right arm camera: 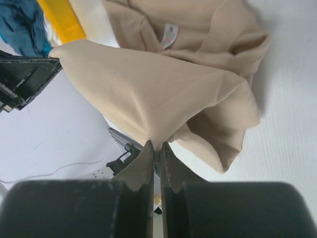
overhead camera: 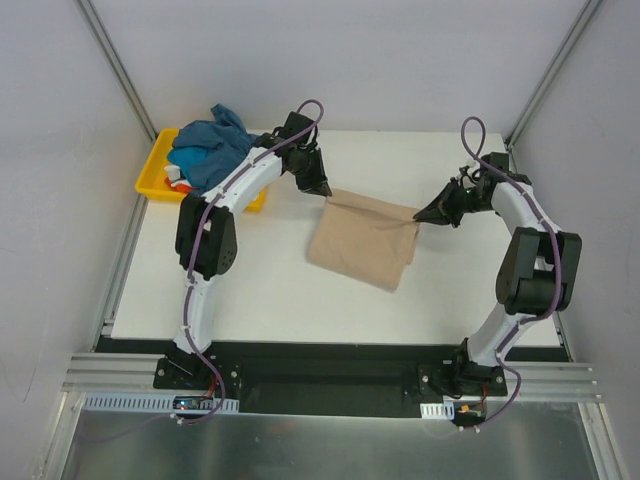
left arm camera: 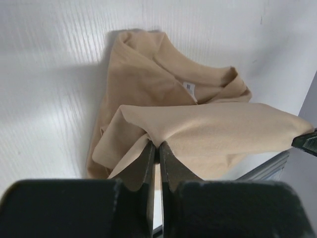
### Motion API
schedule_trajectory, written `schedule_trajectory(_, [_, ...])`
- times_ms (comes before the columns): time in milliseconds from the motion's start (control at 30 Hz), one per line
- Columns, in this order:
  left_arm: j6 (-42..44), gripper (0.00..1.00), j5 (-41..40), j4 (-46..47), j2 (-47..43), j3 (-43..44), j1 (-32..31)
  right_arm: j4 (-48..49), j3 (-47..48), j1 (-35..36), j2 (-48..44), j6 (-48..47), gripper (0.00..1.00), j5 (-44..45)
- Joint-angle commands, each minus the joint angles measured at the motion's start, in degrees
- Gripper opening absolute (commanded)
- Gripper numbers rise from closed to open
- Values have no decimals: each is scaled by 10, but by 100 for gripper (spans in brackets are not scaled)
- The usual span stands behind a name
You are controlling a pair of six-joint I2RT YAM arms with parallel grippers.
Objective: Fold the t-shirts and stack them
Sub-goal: Fold the long partially folded tshirt into a neat square
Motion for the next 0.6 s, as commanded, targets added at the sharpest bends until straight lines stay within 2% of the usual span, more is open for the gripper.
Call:
schedule_trajectory(0, [9,9,-8,1,63,69,9,38,51,-12,56,12,6,14])
schedule_trajectory(67, [12,28,-2,2,97,118,9,46,67,-16,86,16,16,26])
schedule_trajectory(100, [11,48,-1,2,114,147,10,45,90,-17,104,20,33,29])
schedule_trajectory(167, [13,57,6,3,115,162,11,41,111,-18,116,19,47,19])
schedule_trajectory(200, [15,67,0,3,104,164,11,37,118,-18,118,15,71,15])
schedule_trajectory(233, [17,71,-2,3,95,160,11,35,129,-17,114,10,83,12])
schedule_trajectory(267, [19,97,-6,2,85,155,10,28,128,-16,107,7,97,16])
schedule_trajectory(433, [28,99,-6,15,11,86,-3,21,61,1,15,-8,97,63])
schedule_trajectory(567, [30,99,17,38,-5,52,-24,82,-11,47,-30,15,97,53])
